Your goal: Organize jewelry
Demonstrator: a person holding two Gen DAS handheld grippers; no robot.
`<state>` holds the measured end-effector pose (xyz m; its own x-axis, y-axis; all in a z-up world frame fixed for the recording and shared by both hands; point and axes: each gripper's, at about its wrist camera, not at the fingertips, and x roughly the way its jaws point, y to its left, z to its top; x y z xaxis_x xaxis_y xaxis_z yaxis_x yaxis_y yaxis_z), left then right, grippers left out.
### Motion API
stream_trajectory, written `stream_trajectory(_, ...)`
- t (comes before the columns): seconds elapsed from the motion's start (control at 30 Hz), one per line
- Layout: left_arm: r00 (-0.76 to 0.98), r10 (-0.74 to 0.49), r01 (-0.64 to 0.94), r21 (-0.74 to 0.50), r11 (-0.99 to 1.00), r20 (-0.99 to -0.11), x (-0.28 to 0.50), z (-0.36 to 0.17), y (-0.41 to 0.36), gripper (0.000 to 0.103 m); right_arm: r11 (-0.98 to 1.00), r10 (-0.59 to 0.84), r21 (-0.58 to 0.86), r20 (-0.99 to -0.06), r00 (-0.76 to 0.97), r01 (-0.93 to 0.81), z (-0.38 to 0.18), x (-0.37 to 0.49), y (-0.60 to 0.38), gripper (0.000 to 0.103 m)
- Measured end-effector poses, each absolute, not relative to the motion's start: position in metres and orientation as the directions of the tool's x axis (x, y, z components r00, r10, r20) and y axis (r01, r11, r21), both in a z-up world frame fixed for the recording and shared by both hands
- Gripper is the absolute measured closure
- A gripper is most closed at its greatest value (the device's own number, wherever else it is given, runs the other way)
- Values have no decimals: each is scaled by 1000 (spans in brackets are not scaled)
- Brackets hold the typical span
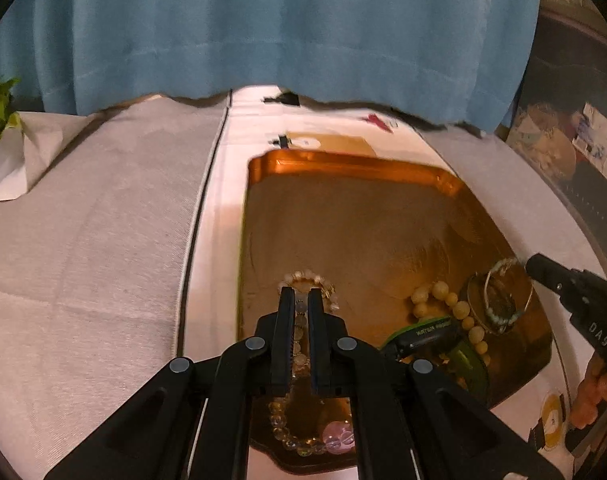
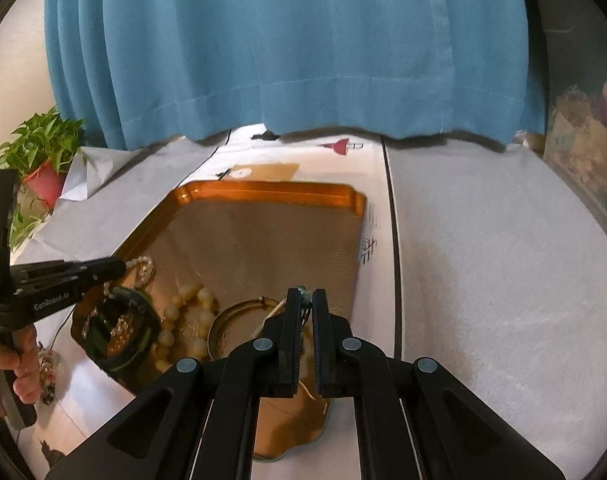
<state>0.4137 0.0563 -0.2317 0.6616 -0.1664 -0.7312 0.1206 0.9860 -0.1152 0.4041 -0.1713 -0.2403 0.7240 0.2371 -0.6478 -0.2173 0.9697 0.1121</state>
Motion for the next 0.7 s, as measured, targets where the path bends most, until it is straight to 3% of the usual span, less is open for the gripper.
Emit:
stream_trajectory(0.1, 664, -171, 121, -120, 985, -728, 412, -226, 57, 68, 973, 227, 111, -642, 732, -204, -238, 403, -172, 88)
stream_trajectory(0.13, 667, -168, 121, -117, 986, -726, 413, -225, 56, 54, 972, 230, 116, -642, 731, -204, -238, 403, -173, 78)
stream_trajectory(0.17, 671, -165, 121, -113, 986, -723, 412, -223, 55, 46, 972, 230, 121, -642, 731, -200, -238, 402, -174, 61)
stream_trajectory(0.23, 676, -165, 128, -106, 986, -718, 409, -219, 51, 45, 972, 235, 130, -632, 739, -197, -236, 400, -176, 45)
stream_trajectory(0.57, 731, -143, 162, -33, 986, -667, 360, -189, 37, 42, 968, 253, 144, -566, 785, -208, -222, 364, -175, 44)
stream_trajectory(0.7, 736, -164, 149, -79, 986, -657, 331, -184, 42, 39, 960, 279, 150, -532, 800, -235, -210, 326, -170, 44)
